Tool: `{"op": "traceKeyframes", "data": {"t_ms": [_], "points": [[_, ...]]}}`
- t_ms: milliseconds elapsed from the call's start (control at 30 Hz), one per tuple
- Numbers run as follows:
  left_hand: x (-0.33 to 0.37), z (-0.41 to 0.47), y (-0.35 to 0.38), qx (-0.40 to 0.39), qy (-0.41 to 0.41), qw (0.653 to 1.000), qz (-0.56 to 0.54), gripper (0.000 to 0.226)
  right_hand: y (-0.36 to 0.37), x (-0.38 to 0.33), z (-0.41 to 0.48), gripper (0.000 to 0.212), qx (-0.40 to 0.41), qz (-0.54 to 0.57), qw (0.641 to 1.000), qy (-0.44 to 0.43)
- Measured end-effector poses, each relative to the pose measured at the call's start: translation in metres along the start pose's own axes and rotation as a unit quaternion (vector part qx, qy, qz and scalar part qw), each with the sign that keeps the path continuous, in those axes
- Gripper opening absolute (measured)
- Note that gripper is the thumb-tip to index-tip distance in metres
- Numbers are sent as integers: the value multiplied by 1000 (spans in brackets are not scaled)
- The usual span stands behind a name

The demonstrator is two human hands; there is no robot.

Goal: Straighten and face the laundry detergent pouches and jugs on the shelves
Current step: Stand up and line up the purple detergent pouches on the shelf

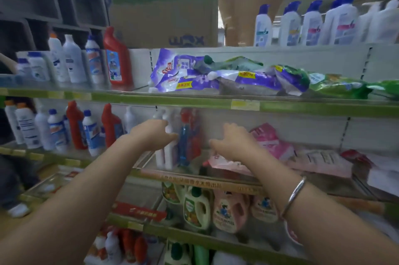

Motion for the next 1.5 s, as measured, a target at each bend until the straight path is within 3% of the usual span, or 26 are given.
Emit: {"op": "traceKeyframes", "data": {"t_ms": [333, 433, 633, 867, 1033, 1200, 1300, 1333, 1500], "points": [[-33, 92, -20, 40, 20, 999, -26, 51, 11, -52, 103, 48, 43, 12, 998, -47], [-43, 125, -39, 73, 55, 995, -26, 40, 9, -75, 134, 45, 72, 24, 995, -56], [-74, 197, -95, 140, 80, 985, -62, 40, -4, -122, 204, 47, 124, 31, 990, -51], [-105, 281, -111, 97, 101, 989, -50, 40, -11, -157, 280, 47, 131, 18, 991, -13], [-123, 325, -92, 43, 72, 996, -43, 24, -10, -157, 314, 41, 111, 14, 994, 7], [-120, 343, -61, -37, 47, 991, -118, 35, -11, -143, 336, 35, 51, -35, 998, 28], [-108, 345, -48, -69, 28, 984, -159, 33, -19, -129, 344, 14, 43, -46, 997, 50], [-106, 346, -48, -69, 25, 982, -175, 30, -20, -126, 347, 15, 43, -41, 997, 55], [-109, 351, -42, -89, -23, 936, -341, 35, -22, -118, 356, 11, 44, -63, 995, 61]]}}
Point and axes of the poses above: each hand's wrist, its own z-axis towards the middle knuckle, its own y-axis out of the palm, x = y × z, the point moved 10 cm from there along z, towards the middle knuckle, and after that the axes turned 8 degrees about -z, right-handed, at the moved point
